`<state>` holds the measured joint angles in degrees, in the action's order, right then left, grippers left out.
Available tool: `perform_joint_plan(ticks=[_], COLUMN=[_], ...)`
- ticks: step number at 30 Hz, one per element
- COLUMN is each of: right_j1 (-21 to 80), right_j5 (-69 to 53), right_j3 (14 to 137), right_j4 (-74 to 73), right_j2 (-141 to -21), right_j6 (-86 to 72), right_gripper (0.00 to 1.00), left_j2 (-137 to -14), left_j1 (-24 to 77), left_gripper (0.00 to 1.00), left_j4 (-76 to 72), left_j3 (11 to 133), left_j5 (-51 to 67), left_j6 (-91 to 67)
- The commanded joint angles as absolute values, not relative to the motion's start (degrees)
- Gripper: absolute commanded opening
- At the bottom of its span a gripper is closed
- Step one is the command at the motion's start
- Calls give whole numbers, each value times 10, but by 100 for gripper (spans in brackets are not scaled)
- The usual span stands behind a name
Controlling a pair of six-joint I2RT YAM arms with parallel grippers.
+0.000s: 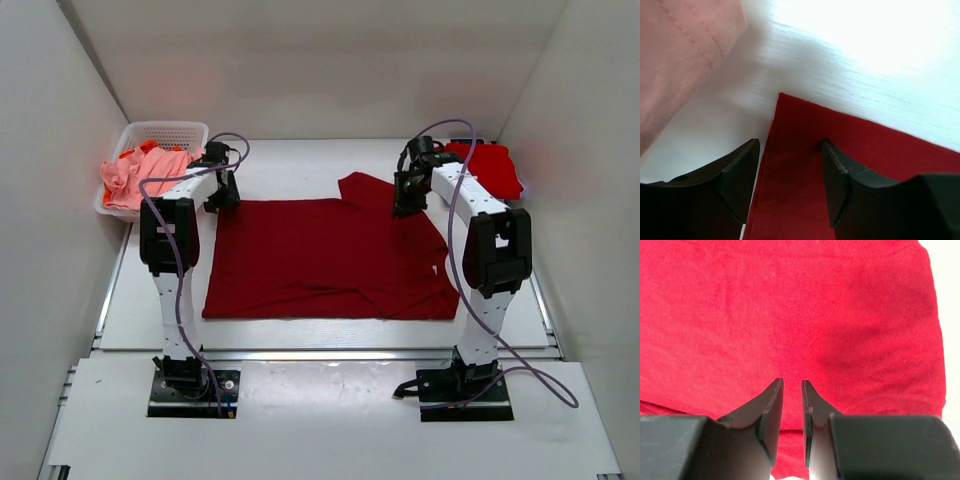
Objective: Fold and stack the t-shirts
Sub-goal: Grap the side of the flattened tshirt furthest away from the robot with both arms
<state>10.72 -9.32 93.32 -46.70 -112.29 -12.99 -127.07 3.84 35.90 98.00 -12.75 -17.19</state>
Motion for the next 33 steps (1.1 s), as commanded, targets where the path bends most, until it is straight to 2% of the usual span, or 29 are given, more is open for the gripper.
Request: perform_joint_plan(ticks=[1,2,5,7,9,11,15,26,30,33], right_j1=[98,93,78,60,50,43,30,8,21,24], right_j5=[-84,-89,-84,-91,-91,-84,-87,-229,-226,-256], right_j3=[967,971,1028,1078,1157,1227,1405,1418,1419,1426], right_j4=[-461,-458,-458,-475,-496,-510,-554,-533,-532,-521], right_j2=[-1140,-1145,-1193,-1221,-1273,-1317,-1431,-1497,-1501,-1509], right_j6=[-124,-127,-127,-128,-126,-122,-113,-125,-126,-139], right_gripper=[19,19,20,20,23,30,39,44,47,42], left_j2=[-1279,-1287,-1305,-1318,-1322,-1317,-1308,-1295,-1297,-1297], left_j1=[25,23,25,28,30,33,34,39,41,44], left_gripper=[61,61,45,25,13,2,1,3,4,4], left_j4=[363,364,388,407,411,408,401,393,399,399], left_j3=[1002,1005,1039,1055,1062,1056,1042,1005,1009,1007], left_j5=[-119,-116,-103,-91,-88,-83,-77,-70,-69,-68], left_j6=[-164,-163,-158,-158,-152,-150,-147,-146,-147,-147])
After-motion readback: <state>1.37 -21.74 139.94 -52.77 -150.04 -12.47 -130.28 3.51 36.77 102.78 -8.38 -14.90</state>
